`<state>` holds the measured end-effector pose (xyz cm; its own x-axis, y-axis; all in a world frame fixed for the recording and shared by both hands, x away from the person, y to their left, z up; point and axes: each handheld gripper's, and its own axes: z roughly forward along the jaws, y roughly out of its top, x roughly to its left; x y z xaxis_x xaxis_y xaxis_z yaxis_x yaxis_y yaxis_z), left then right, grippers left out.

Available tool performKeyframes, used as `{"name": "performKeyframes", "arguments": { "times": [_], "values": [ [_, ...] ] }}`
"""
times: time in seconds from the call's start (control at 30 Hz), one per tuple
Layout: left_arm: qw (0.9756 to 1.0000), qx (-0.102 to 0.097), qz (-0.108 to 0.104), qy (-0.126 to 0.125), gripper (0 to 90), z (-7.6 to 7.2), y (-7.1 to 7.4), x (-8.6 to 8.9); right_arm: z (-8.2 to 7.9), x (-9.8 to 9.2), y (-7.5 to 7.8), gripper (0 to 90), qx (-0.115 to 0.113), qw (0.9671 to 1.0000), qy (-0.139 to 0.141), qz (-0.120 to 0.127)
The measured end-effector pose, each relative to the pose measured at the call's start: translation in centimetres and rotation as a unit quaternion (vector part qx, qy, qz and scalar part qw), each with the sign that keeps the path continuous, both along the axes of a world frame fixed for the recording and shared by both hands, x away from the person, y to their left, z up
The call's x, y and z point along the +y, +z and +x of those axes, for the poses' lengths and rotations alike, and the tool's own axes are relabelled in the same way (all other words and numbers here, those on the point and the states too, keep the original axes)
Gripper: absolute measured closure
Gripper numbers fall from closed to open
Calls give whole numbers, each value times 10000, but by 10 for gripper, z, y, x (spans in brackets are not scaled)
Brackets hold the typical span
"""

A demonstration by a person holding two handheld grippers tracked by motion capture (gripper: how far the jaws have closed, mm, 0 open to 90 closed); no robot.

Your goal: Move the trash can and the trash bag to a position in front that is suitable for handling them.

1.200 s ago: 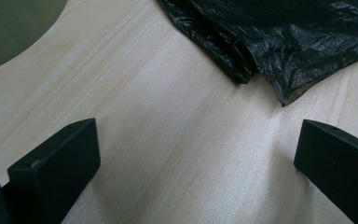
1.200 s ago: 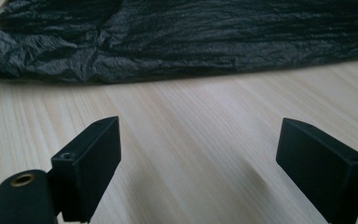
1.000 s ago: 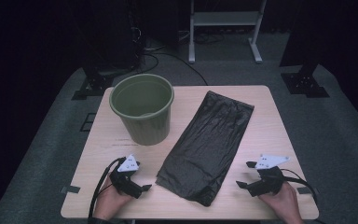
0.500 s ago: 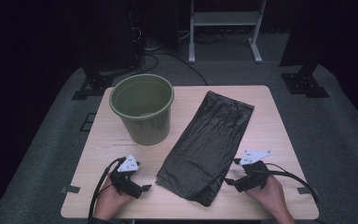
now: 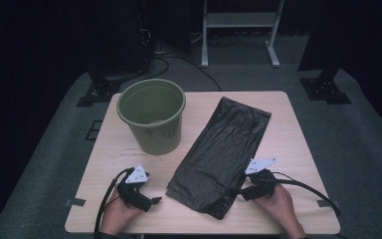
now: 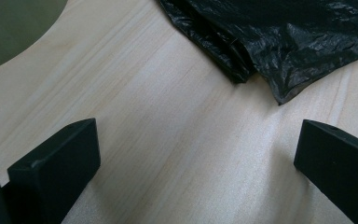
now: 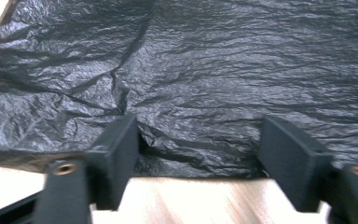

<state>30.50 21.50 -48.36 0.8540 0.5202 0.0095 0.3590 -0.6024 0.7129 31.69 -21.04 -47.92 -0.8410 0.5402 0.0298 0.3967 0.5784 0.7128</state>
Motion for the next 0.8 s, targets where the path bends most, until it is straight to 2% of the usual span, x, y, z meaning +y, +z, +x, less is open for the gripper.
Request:
{"name": "performKeyframes", "arguments": {
  "times": [0.03,0.07,0.1,0.13,0.3,0.33,0.5,0.8],
  "values": [
    [10000,0,0,0,0,0,0,0,0,0,0,312,0,10000,0,0],
    [10000,-1,2,-1,0,0,0,0,-1,-1,0,407,-96,9999,-29,-45],
    [10000,-1,2,-1,0,0,0,0,-1,-1,0,407,-96,9999,-29,-45],
    [10000,-2,1,0,0,0,0,0,-2,-1,2,555,-99,9999,-26,-30],
    [10000,-1,2,-1,0,0,0,0,0,-3,3,833,-8,10000,-46,14],
    [10000,-1,2,-1,0,0,0,0,0,-3,3,867,25,10000,-30,22],
    [10000,-1,3,-2,0,0,0,0,1,-4,4,893,106,9999,2,17],
    [10000,-3,8,-4,0,0,0,0,-9,-13,12,896,42,9999,11,-130]
  ]
}}
